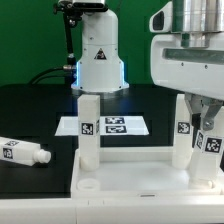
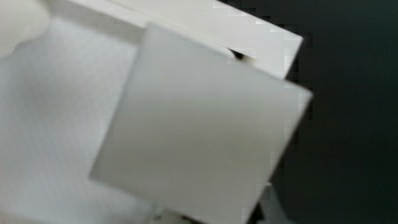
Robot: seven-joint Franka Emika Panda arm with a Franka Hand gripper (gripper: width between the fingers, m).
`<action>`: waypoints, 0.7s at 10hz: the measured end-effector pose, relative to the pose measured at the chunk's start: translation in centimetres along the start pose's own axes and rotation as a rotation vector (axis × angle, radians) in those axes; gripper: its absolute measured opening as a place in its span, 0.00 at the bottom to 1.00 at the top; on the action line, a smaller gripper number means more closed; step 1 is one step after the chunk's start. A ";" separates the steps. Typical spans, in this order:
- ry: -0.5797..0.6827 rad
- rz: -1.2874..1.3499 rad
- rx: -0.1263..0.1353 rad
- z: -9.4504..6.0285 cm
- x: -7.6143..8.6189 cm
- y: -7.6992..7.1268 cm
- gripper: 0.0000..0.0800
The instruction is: Assemble desk
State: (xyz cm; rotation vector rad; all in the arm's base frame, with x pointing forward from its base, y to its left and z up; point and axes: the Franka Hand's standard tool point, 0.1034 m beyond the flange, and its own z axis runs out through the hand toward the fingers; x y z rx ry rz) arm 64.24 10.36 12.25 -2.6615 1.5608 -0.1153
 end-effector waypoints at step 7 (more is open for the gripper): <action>-0.020 -0.581 -0.003 -0.8 -1.5 0.2 0.76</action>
Offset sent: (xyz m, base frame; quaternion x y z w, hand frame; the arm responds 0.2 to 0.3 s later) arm 0.0000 0.0000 0.0000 0.0000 0.0000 -0.1938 0.9810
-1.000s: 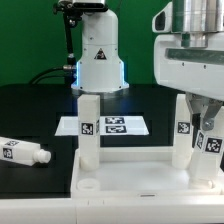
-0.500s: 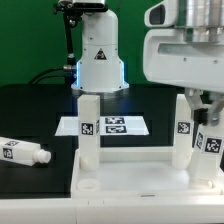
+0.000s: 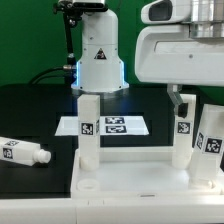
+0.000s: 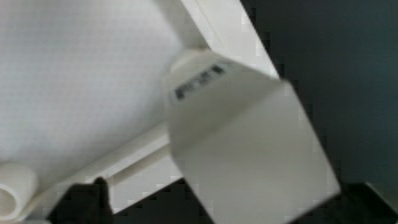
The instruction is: Assemble desk
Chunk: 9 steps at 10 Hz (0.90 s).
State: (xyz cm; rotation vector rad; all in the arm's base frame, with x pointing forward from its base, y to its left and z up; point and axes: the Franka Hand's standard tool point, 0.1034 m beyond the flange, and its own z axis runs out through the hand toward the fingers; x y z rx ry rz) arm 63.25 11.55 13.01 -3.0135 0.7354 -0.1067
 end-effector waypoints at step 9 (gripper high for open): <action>-0.003 -0.100 -0.024 1.5 -1.5 0.0 0.42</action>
Offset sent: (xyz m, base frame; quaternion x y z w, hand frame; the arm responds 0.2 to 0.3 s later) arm -0.0094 -0.0122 -0.0156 0.0203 -0.0081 -0.0110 0.9997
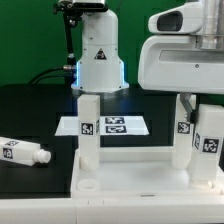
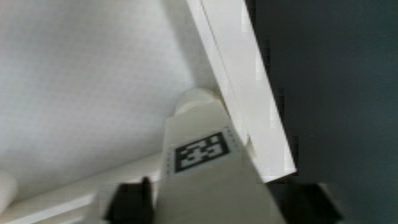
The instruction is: Assemble desk
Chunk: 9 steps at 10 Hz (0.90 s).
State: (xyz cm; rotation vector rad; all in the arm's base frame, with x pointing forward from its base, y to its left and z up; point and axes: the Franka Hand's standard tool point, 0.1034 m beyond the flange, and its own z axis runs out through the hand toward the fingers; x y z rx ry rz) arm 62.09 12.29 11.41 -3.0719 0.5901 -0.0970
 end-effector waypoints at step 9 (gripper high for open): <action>-0.018 1.155 0.117 0.3 0.5 -1.0 0.36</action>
Offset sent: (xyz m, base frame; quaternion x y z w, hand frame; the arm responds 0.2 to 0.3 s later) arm 0.0000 0.0000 0.0000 0.0000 0.0000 0.1938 0.9810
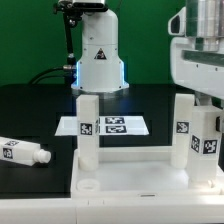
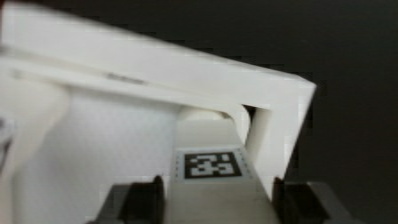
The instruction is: Assemble desk
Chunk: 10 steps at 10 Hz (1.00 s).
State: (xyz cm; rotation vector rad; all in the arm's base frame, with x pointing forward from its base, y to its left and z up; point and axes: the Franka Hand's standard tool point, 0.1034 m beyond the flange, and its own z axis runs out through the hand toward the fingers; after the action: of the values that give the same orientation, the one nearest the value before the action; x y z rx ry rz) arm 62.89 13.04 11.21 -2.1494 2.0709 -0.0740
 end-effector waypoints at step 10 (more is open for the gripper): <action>-0.009 -0.385 0.054 -0.5 1.1 -0.5 0.81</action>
Offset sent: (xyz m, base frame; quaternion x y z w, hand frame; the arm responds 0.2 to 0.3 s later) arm 0.0000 0.0000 0.0000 0.0000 0.0000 0.1296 0.9916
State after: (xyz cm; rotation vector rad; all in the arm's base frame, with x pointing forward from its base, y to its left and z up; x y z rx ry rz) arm 63.34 11.95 11.66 -2.4750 1.6020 -0.1619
